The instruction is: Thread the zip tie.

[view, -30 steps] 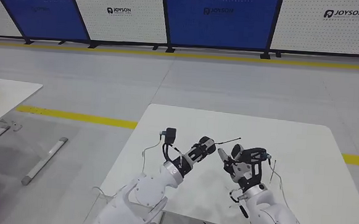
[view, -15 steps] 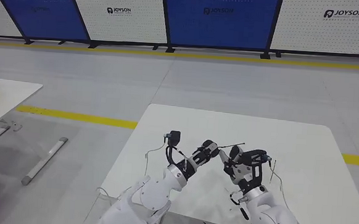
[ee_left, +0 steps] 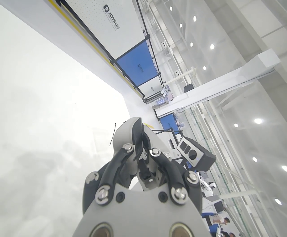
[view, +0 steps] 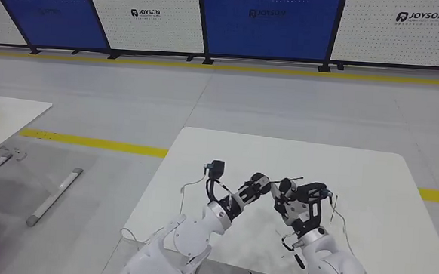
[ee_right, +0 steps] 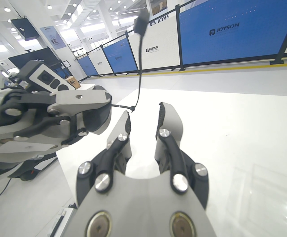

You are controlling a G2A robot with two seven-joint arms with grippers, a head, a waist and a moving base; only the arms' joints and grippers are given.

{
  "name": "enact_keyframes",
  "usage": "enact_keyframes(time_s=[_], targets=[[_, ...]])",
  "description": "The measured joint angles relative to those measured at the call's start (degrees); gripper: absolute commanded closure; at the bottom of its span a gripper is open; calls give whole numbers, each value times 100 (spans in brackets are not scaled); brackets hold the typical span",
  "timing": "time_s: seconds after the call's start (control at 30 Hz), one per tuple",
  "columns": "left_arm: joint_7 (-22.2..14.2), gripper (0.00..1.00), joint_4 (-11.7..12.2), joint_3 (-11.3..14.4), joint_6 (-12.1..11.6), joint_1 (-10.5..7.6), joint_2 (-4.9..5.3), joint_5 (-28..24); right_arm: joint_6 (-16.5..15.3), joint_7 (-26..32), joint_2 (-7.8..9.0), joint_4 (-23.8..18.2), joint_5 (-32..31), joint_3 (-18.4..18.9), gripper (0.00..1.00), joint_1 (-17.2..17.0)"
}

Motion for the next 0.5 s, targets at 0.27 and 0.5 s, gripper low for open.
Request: enact_keyframes(time_s=[0.27, 0.5], targets=[[51, 100, 41, 51, 87, -61, -19, 70, -15, 66, 11, 18, 83, -2, 77, 58], [11, 100, 112, 101, 152, -148, -40, 52, 1, 101, 17, 57, 156, -11, 100, 124]])
